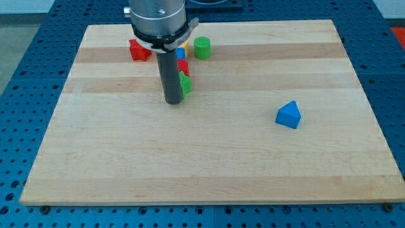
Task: Point your arm at the blue triangle
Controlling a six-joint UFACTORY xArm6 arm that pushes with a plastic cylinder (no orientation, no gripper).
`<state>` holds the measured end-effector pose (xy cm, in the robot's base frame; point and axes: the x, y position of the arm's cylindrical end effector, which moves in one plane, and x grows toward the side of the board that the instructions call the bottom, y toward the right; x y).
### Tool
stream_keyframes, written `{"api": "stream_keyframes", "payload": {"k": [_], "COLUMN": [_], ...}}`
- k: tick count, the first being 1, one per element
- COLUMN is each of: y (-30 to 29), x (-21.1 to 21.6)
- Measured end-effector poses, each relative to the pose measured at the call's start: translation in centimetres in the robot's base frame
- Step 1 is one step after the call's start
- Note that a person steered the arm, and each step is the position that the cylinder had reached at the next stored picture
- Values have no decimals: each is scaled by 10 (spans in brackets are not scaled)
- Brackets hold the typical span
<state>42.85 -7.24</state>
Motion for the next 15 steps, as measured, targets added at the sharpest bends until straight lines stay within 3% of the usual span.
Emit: {"api": "stream_keyframes", "payload": {"k": [1,3,5,7,8,9,10,12,15], "y": [2,3,91,170,172,170,218,283,279], "x": [5,72,97,69,61,97,129,73,36]}}
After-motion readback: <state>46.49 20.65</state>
